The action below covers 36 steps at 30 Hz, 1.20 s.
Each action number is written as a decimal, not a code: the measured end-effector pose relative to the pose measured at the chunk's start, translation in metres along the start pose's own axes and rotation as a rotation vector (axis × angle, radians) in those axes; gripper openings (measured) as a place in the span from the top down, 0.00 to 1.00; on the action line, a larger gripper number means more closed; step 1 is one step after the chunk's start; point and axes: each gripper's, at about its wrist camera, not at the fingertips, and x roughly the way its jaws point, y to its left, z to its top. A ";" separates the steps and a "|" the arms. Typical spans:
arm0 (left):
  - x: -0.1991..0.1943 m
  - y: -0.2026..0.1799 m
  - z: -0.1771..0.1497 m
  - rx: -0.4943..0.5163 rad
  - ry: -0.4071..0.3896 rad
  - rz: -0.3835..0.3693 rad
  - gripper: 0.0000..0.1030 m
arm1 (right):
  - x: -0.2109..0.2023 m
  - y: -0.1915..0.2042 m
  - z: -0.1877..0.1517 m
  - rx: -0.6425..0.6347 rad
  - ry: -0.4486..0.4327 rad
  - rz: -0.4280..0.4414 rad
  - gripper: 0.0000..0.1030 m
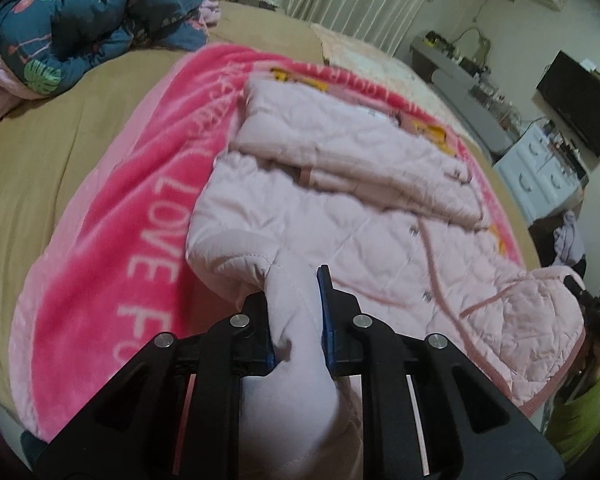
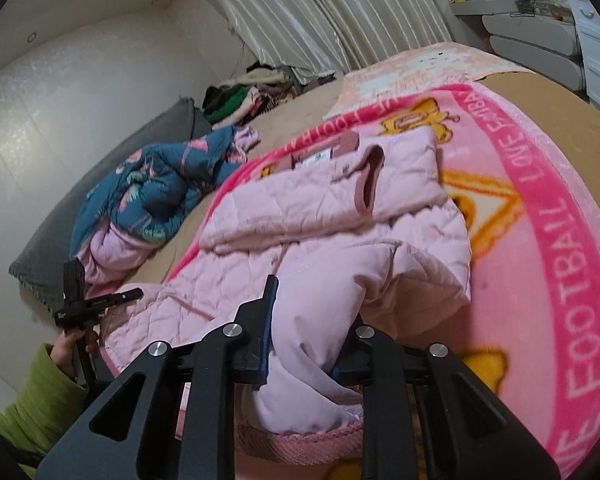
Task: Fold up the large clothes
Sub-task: 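Lift the hem with both grippers and fold it over toward the collar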
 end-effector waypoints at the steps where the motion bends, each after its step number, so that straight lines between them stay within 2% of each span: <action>1: 0.000 -0.001 0.005 -0.003 -0.008 -0.006 0.91 | 0.001 -0.002 0.003 0.004 -0.008 -0.001 0.81; 11: 0.005 -0.016 0.045 -0.021 -0.071 -0.045 0.91 | 0.017 -0.022 0.029 0.082 -0.060 -0.012 0.81; 18: 0.016 -0.010 0.058 -0.058 -0.093 -0.059 0.91 | 0.031 -0.033 0.040 0.107 -0.073 -0.031 0.81; 36: 0.040 -0.017 0.089 -0.045 -0.131 -0.020 0.91 | 0.060 -0.050 0.069 0.139 -0.084 -0.066 0.82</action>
